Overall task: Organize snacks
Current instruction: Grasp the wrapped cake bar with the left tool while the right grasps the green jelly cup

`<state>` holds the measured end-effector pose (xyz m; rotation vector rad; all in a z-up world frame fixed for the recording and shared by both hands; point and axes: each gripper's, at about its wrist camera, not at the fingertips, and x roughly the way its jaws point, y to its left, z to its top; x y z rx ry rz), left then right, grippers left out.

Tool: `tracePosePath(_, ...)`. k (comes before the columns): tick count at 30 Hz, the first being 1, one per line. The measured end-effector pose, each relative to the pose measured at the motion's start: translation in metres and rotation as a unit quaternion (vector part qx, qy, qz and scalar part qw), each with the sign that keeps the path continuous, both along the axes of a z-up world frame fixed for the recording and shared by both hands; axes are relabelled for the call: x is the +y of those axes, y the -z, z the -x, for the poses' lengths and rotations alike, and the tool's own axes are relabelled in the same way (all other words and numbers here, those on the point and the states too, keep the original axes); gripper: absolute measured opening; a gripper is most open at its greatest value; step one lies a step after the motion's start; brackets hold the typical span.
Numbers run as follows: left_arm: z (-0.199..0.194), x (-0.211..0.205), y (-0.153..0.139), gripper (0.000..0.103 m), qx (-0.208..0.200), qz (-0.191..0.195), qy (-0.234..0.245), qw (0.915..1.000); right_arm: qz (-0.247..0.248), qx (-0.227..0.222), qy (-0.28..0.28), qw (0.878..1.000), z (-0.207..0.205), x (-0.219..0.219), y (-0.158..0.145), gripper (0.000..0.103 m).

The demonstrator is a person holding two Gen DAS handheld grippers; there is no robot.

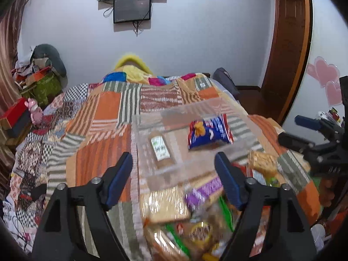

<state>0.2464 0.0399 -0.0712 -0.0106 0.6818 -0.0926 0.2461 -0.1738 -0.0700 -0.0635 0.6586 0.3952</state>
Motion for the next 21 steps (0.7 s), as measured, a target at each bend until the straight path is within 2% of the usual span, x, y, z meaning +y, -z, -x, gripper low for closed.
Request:
tracePosePath(4,0.019,0.009,0.016,0.085,0.022,-0.001,-0.009,0.9997,0.034,-0.002,0.022,0.999,0.011,-0.014,0.01,0.103)
tracePosePath(11,0.037,0.026,0.06,0.085,0.088,0.006,-0.034,0.9955,0.045,0.019,0.044,0.998,0.018,-0.036,0.033,0.103)
tracePosePath(15,0.04,0.032,0.085,0.085,0.116,0.006,-0.048,0.9921,0.043,0.052,0.049,0.997,0.017,-0.042,0.051,0.103)
tracePosePath(17,0.042,0.036,0.098,0.085,0.129,0.009,-0.057,0.99,0.034,0.07,0.043,0.996,0.014,-0.042,0.062,0.1)
tracePosePath(21,0.045,0.043,0.116,0.085,0.144,0.002,-0.066,0.9874,0.023,0.09,0.027,0.995,0.019,-0.04,0.075,0.084)
